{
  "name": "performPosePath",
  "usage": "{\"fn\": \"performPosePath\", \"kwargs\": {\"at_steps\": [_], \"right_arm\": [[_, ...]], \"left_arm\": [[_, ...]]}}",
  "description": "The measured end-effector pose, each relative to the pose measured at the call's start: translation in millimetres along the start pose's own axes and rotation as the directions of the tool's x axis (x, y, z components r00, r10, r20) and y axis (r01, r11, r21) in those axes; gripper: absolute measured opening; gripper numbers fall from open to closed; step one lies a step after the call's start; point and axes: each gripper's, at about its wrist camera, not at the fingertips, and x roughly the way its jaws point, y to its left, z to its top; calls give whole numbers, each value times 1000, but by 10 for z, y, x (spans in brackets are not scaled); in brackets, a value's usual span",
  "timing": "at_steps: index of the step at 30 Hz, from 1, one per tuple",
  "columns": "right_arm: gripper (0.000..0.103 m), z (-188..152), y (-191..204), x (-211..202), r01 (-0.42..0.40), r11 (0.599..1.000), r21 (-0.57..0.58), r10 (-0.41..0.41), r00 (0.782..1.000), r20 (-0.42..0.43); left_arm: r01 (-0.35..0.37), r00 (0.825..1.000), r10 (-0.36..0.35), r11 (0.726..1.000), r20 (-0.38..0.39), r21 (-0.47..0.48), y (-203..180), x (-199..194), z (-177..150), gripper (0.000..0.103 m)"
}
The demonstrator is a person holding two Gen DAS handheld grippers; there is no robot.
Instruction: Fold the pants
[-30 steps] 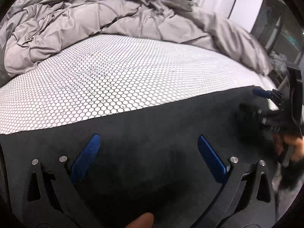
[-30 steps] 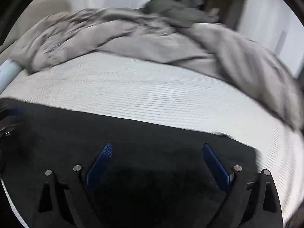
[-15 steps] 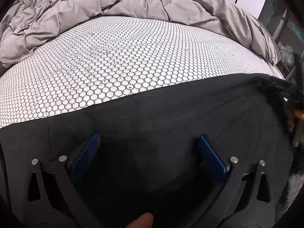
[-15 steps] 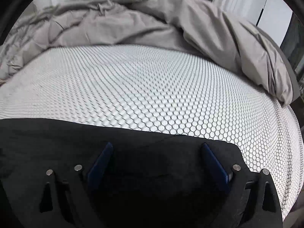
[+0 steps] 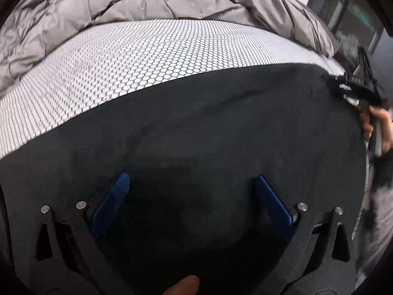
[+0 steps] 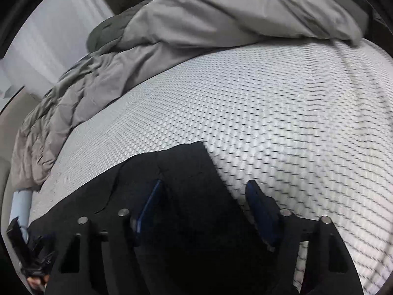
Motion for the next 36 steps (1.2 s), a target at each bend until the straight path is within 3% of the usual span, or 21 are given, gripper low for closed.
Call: {"fn": "performPosePath", "kwargs": {"at_steps": [3,5,6,8,9,10,12,15,17,19,23,25,27,29,31,32,34,35,36], "right_arm": [[51,26,158,55,61,993,-103,-59,998,21],[19,41,236,-41,42,991,-126,-35,998,57],[19,39,256,-107,18,992,-123,-10,998,68],[19,85,228,-157,108,988,-111,-95,989,113],[19,103,162,-115,99,992,-81,-90,991,98],[21,110,86,-57,81,996,-43,-78,994,78],[23,78,29,-10,132,991,-26,-130,989,67],[32,73,175,-286,174,982,-73,-162,975,152],[49,28,336,-573,149,982,-114,-123,970,209],[49,-86,572,-739,95,976,-194,-51,973,223],[49,-456,1168,-517,-10,917,-398,47,996,82],[49,-650,1397,-250,-52,892,-448,55,998,-5],[50,-896,1612,86,-78,839,-538,19,993,-113],[53,-1045,1679,166,-14,775,-632,-44,996,-75],[66,-1031,1561,77,77,756,-650,-117,993,-18],[68,-995,1409,14,211,736,-643,-224,973,63],[68,-973,1056,-82,391,679,-621,-370,913,170],[69,-941,910,-112,443,670,-596,-414,889,195],[72,-918,767,-172,444,697,-563,-416,890,186]], "left_arm": [[6,1000,-6,1000,1,-4,1,17,-15,102],[9,1000,-9,1000,1,-6,11,22,-24,102],[7,1000,-7,1000,0,-4,17,33,-25,102],[4,1000,-4,1000,0,0,22,39,-30,102],[3,1000,-3,1000,0,2,17,39,-34,102],[1,1000,-1,1000,0,2,12,36,-37,102],[1,1000,-1,1000,-1,1,22,27,-25,102],[-5,1000,5,1000,17,-25,10,-97,-17,102],[22,999,-21,1000,48,-23,-74,-252,-22,102],[61,996,-62,998,67,22,-270,-367,-40,102],[153,988,-154,985,-2,80,-621,-204,-85,102],[128,991,-124,988,-47,85,-665,-71,-128,102],[107,994,-102,987,-48,118,-673,-42,-182,102],[99,995,-95,989,-43,105,-617,-75,-208,102],[90,995,-87,993,-39,80,-527,-116,-246,102],[86,996,-83,994,-37,74,-507,-130,-265,102],[73,997,-71,995,-36,72,-491,-162,-304,102],[66,997,-63,995,-34,72,-487,-169,-314,102],[57,998,-54,996,-34,74,-493,-184,-309,102]]}}
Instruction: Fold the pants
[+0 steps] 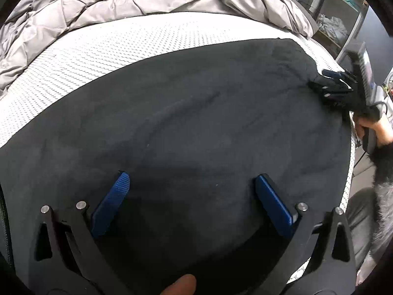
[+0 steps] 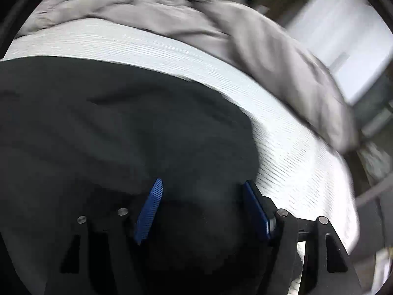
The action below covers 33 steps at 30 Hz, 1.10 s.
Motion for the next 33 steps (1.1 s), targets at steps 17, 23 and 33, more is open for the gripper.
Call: {"fn": "performPosePath", "kwargs": {"at_steps": [17,23,33], "right_arm": [[82,29,936,-573,-462,866,-190,471,882,3],[86,-175,117,-307,-232,972,-27,232,973,6],[86,427,1152,-801,-534,844,-46,536,839,90]], "left_arm": [[-17,1000,17,1000,-8,14,77,-384,-447,102],[-108,992,115,984,46,-142,890,-793,-990,102],[-134,987,152,959,55,-252,1069,-822,-626,102]]}}
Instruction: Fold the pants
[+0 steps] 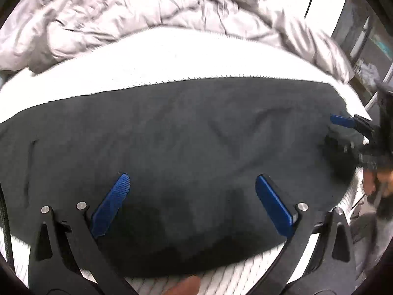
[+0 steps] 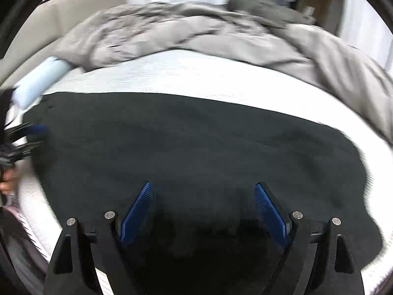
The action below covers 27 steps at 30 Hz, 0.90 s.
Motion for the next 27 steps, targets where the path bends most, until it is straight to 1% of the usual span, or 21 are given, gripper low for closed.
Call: {"fn": "performPosePath", "kwargs": {"at_steps": [1,2,3,5,7,9,10,11,12,13,14,15,17,18,19,21,22,23,25,26,27], "right_arm": [[86,47,152,77,-25,999,-24,25,1000,-15],[86,99,315,188,-47,997,-62,44,998,-40],[86,116,473,278,-61,992,-108,54,996,-67],[86,78,690,412,-34,977,-211,10,993,-114],[86,24,649,408,-7,968,-250,-22,993,-115],[87,-19,300,358,78,973,-218,-106,987,-118],[89,-52,117,332,148,968,-202,-173,979,-110],[94,-107,-163,295,241,958,-158,-258,961,-102],[95,-140,-345,270,279,954,-113,-291,951,-105],[95,-196,-602,244,326,944,-47,-329,936,-123],[95,-229,-755,214,351,936,-5,-348,928,-134],[95,-258,-863,161,350,936,38,-342,930,-133],[95,-283,-944,46,327,940,99,-315,941,-123],[95,-264,-927,8,320,942,102,-309,944,-112],[95,-271,-818,-47,300,949,96,-292,952,-94],[95,-95,-585,-37,205,977,62,-203,978,-44],[95,-16,-486,13,164,986,41,-163,986,-32],[95,84,-258,63,105,994,3,-105,994,-24],[95,194,41,178,27,998,-55,-29,999,-35],[95,241,205,267,-13,996,-89,9,999,-52],[95,258,408,350,-44,991,-127,35,997,-72]], "left_arm": [[-5,999,5,1000,-36,23,-30,143,25,102],[-39,997,42,998,-58,53,-34,238,47,102],[-69,996,74,995,-57,76,-46,282,35,102],[-53,997,57,995,-49,87,19,252,-17,102],[-64,997,68,995,-48,78,168,148,-102,102],[-93,995,95,995,-43,46,401,41,-235,102],[-103,994,104,994,-42,24,505,-14,-281,102],[-110,993,110,994,-41,8,623,-44,-295,102],[-117,992,117,993,-44,2,661,-72,-299,102],[-125,991,124,992,-46,-6,703,-94,-289,102],[-130,991,129,991,-38,-39,775,-122,-226,102],[-121,992,119,991,-34,-62,820,-124,-167,102],[-79,997,79,992,-6,-97,830,-195,-49,102],[-73,997,73,993,5,-97,778,-216,-7,102],[-69,997,70,994,12,-84,707,-209,57,102],[-62,998,63,997,15,-50,543,-132,179,102],[-58,998,58,998,10,-30,460,-78,222,102],[-51,999,51,999,-6,6,344,28,299,102],[-49,998,51,998,-31,46,154,167,340,102],[-54,996,58,995,-61,78,92,293,361,102],[-75,994,82,993,-75,95,62,390,355,102]]}}
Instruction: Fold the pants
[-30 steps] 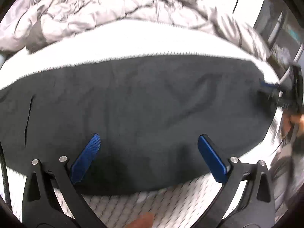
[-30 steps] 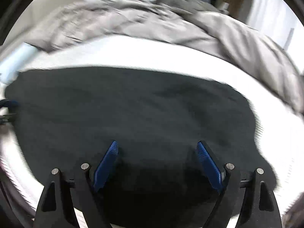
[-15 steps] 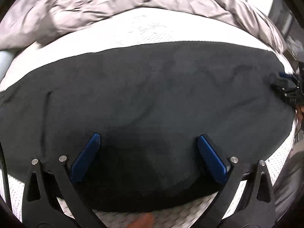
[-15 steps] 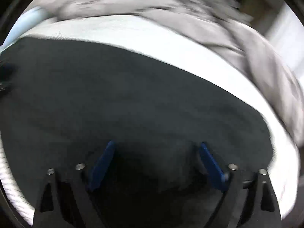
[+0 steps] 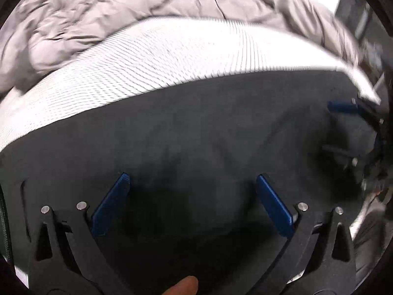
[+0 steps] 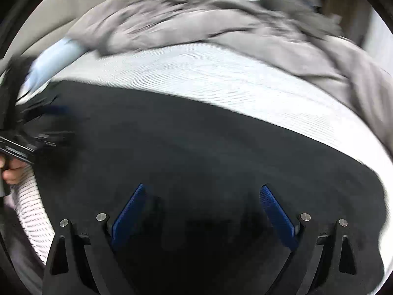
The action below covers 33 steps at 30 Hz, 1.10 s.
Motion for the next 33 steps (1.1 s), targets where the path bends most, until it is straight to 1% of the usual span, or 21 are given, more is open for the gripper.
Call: {"fn": "performPosePath", "kwargs": {"at_steps": [1,2,3,4,6,8,11,14,16,18,19,20,22,24,25,26,28,29,31,32,33], "right_arm": [[95,37,97,102,-8,999,-33,8,1000,-18],[95,54,231,230,16,997,-81,-20,998,-55],[95,45,247,324,44,993,-113,-52,996,-71],[95,97,65,424,53,991,-120,-61,996,-69],[96,111,-235,440,88,994,-65,-92,994,-61],[98,136,-604,428,226,974,-2,-226,972,-65],[100,95,-1142,421,384,916,116,-375,923,-87],[100,46,-1399,329,312,917,247,-299,950,-89],[99,94,-1292,205,289,924,251,-284,957,-57],[99,235,-1097,106,197,950,240,-205,979,9],[99,333,-924,75,135,967,217,-149,988,46],[99,418,-751,105,99,978,185,-110,993,50],[99,518,-383,218,35,993,109,-40,998,39],[99,644,-106,487,-14,1000,22,14,1000,1],[98,638,17,594,-3,1000,-8,3,1000,-27],[98,653,55,737,29,999,-40,-32,998,-60],[98,677,-73,759,44,999,-20,-45,997,-57],[98,686,-175,736,87,996,2,-86,995,-56],[99,682,-460,759,222,974,41,-220,974,-54],[100,658,-732,799,324,942,82,-319,945,-73],[100,621,-918,798,345,929,137,-336,938,-84]], "left_arm": [[-23,1000,23,1000,-11,-2,13,76,7,102],[-26,999,26,999,-27,-24,85,134,-8,102],[3,1000,-4,999,-17,-53,181,125,-40,102],[17,1000,-17,997,-2,-69,260,92,-80,102],[-9,1000,10,996,13,-94,476,-9,-169,102],[-25,999,28,989,21,-144,718,-86,-262,102],[-39,998,47,980,36,-193,939,-158,-325,102],[-4,999,15,974,45,-226,990,-250,-315,102],[82,995,-66,970,78,-230,982,-293,-222,102],[119,990,-99,968,99,-222,897,-267,-53,102],[107,992,-89,974,93,-201,801,-213,48,102],[92,993,-77,979,85,-182,726,-164,112,102],[63,997,-57,990,53,-125,527,55,242,102],[17,1000,-19,992,-20,-123,488,301,296,102],[-14,1000,11,993,-26,-118,510,368,286,102],[-18,1000,17,994,-11,-112,551,368,277,102],[-14,1000,15,993,8,-121,659,314,238,102],[-33,999,35,991,13,-130,751,284,199,102],[-66,997,71,984,23,-166,960,240,109,102],[-39,998,47,980,36,-197,1078,203,67,101],[-13,999,24,977,49,-211,1132,181,58,101]]}}
